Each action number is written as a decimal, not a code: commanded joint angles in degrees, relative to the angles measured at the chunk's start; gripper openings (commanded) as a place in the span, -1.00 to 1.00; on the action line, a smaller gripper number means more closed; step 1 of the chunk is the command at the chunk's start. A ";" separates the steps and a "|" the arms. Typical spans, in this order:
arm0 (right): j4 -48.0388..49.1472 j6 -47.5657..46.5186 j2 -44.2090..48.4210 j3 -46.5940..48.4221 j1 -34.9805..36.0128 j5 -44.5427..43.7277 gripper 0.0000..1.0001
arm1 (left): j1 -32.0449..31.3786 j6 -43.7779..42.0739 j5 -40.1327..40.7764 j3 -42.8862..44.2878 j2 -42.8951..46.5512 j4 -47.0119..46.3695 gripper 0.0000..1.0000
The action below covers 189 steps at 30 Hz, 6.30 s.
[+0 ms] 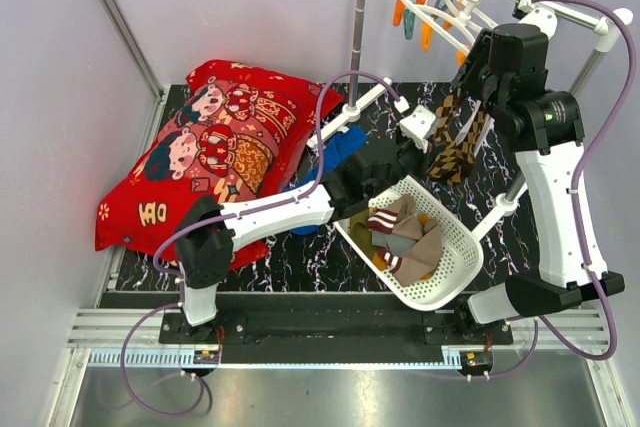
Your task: Remove the socks clipped to the hanger
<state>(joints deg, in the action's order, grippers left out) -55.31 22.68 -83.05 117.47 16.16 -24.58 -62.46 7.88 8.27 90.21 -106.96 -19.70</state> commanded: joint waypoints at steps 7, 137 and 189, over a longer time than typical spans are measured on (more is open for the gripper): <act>2.93 -2.02 -0.80 0.74 1.24 -3.10 0.06 | -0.56 -1.11 1.66 2.86 1.58 -2.97 -1.00; 1.52 1.85 12.38 -4.26 3.08 -4.68 0.20 | -3.63 -2.87 12.20 5.32 -1.06 -2.62 -1.00; 5.47 -8.44 1.22 -4.00 3.08 -8.82 -0.02 | -7.86 -8.67 15.63 6.29 -1.06 -4.03 -1.00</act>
<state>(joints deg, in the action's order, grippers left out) -52.75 15.16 -82.52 113.84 18.81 -33.45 -69.91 -0.19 22.74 93.78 -109.78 -20.23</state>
